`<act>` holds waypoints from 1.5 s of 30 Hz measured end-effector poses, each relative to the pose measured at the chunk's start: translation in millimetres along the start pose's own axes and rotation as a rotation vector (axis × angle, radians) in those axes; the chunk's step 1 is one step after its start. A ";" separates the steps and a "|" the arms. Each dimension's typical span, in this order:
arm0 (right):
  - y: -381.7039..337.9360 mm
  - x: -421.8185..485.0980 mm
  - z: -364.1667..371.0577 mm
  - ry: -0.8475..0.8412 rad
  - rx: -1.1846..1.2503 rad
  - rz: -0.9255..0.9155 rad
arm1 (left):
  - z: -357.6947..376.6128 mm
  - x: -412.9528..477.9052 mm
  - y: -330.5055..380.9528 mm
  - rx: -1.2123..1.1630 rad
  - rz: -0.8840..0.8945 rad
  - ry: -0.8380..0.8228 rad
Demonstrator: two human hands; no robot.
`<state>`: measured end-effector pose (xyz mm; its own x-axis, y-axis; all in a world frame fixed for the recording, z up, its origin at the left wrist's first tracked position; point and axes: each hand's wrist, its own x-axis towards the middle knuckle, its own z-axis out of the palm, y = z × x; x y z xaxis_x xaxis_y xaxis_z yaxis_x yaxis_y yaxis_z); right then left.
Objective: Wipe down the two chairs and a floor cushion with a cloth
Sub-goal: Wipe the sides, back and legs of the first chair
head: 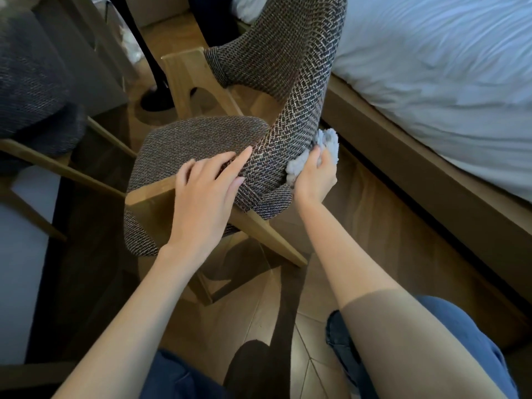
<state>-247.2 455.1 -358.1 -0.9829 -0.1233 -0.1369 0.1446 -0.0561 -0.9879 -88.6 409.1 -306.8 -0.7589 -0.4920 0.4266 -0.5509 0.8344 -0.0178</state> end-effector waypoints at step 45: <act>148.8 -97.2 17.4 -0.148 0.202 0.404 | 56.1 -74.7 -32.8 0.178 0.325 -0.163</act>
<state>-128.2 441.4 -490.6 -0.8184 -0.3139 -0.4813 0.5461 -0.1643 -0.8215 -33.3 404.6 -388.9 -0.9406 -0.2548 0.2245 -0.3141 0.9040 -0.2900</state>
